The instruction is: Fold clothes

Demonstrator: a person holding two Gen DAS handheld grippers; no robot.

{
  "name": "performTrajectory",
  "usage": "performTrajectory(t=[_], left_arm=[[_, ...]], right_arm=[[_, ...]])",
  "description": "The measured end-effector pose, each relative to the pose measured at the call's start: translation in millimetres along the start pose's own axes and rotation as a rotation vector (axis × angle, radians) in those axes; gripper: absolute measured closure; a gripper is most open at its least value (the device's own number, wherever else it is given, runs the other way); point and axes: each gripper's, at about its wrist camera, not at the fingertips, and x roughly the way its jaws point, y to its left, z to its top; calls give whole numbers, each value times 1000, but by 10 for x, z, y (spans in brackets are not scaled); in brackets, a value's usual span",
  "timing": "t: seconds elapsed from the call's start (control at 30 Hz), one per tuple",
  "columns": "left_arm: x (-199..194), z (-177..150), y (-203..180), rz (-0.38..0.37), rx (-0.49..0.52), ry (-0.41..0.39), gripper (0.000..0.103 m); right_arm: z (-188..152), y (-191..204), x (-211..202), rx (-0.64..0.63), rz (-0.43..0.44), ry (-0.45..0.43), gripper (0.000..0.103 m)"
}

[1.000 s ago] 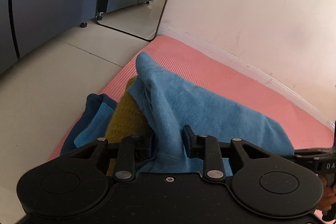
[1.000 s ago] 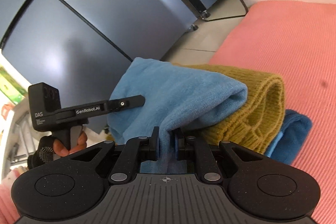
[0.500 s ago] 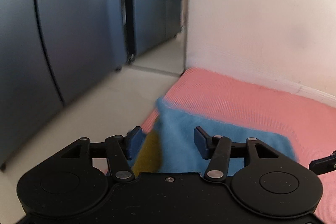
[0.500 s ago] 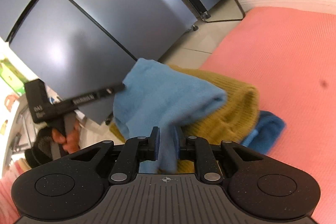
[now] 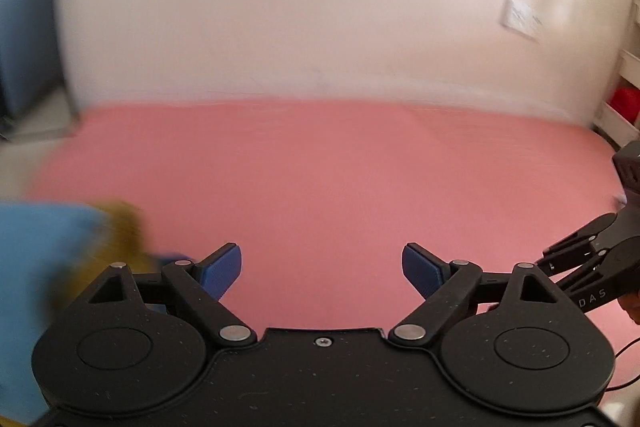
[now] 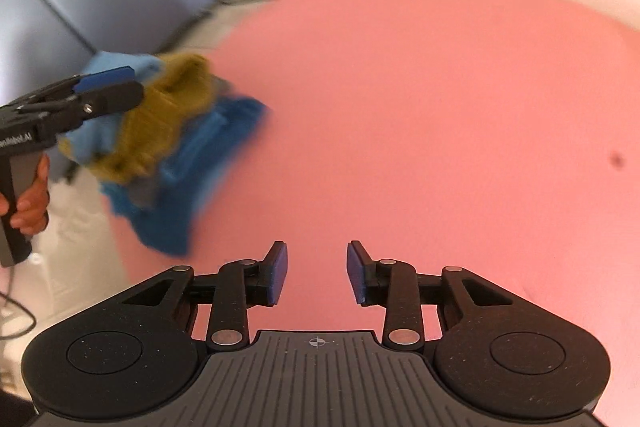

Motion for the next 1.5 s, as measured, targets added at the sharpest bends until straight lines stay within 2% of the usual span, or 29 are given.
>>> performTrajectory(t=[0.07,0.17,0.43,0.53,0.57,0.6,0.73,0.93,0.97,1.0,1.03,1.13,1.2,1.33,1.37,1.4,1.5], left_arm=[[235,-66,-223,-63,-43,63,16],[499,-177,-492,-113,-67,142,16],[832,-425,-1315,-147,-12,253,15],[895,-497,-1612,-163,2,284,13],[924,-524,-1697,-168,14,290,10],[931,-558,-1781,-173,33,282,9],[924,-688,-2083,-189,85,250,8],[1029,-745,-2335,-198,76,238,6],[1009,-770,-2390,-192,79,239,6],[988,-796,-2446,-187,82,241,6],[975,-830,-2454,-185,86,239,6],[958,-919,-2503,-182,110,240,6],[963,-977,-2544,-183,126,244,6],[1023,-1012,-2543,-158,131,243,6],[1038,-1021,-2543,-152,132,243,6],[1053,-1030,-2543,-146,134,243,5],[1097,-1056,-2542,-127,137,242,2]], right_arm=[[-238,-178,-127,16,-36,-4,70],[-544,-410,-285,40,-74,-10,67],[-1207,-943,-611,151,-154,-2,64],[-1406,-1080,-722,173,-169,-6,59],[-1473,-1123,-756,183,-171,-12,54],[-1547,-1169,-795,195,-171,-19,50],[-1802,-1309,-886,227,-187,-29,47],[-2080,-1405,-1023,244,-260,-39,45],[-2113,-1417,-1034,250,-268,-41,42],[-2139,-1429,-1037,258,-276,-46,32],[-2170,-1440,-1042,262,-284,-56,28],[-2253,-1460,-1053,257,-307,-72,26],[-2291,-1481,-1029,260,-319,-79,16],[-2405,-1537,-1055,273,-346,-134,15],[-2405,-1538,-1051,266,-357,-152,10],[-2399,-1525,-1034,258,-369,-173,0],[-2418,-1519,-1035,227,-400,-226,0]])
